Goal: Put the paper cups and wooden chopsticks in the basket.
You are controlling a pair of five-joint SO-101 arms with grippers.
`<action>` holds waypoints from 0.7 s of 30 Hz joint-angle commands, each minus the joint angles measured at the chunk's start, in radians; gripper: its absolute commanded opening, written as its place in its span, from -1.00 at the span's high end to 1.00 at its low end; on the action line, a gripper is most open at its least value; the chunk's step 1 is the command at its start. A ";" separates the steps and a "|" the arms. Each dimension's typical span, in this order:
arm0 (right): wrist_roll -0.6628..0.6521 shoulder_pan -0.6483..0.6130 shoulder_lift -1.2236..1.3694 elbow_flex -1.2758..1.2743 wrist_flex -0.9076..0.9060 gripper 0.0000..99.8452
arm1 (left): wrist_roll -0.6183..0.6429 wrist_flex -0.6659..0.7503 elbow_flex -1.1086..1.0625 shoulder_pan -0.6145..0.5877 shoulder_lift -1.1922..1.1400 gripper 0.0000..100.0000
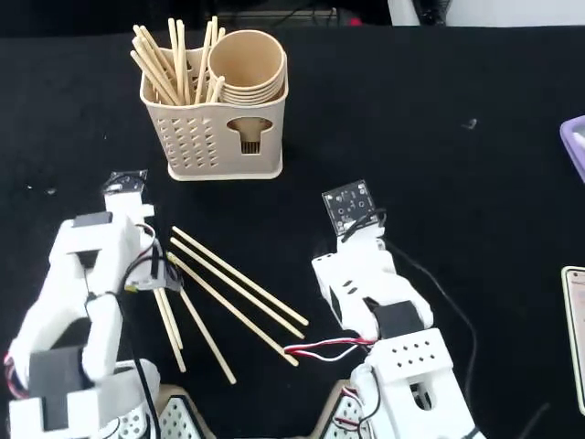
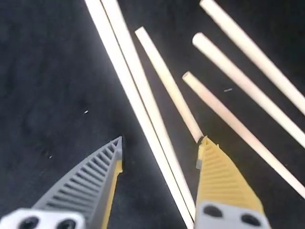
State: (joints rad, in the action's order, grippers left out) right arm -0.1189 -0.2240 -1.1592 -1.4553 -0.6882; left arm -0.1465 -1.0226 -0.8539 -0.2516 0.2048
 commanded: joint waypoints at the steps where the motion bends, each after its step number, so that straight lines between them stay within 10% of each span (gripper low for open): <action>1: 0.008 0.011 -0.028 0.004 0.021 0.74 | 0.000 0.017 0.073 0.001 -0.084 0.51; 21: 0.008 0.009 -0.022 -0.008 0.051 0.74 | 0.000 -0.061 0.229 0.007 -0.061 0.51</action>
State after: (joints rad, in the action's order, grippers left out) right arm -0.1189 -0.2240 -1.1623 -1.4645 -0.6697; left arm -0.1465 -1.0610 -0.6974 -0.2440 0.0790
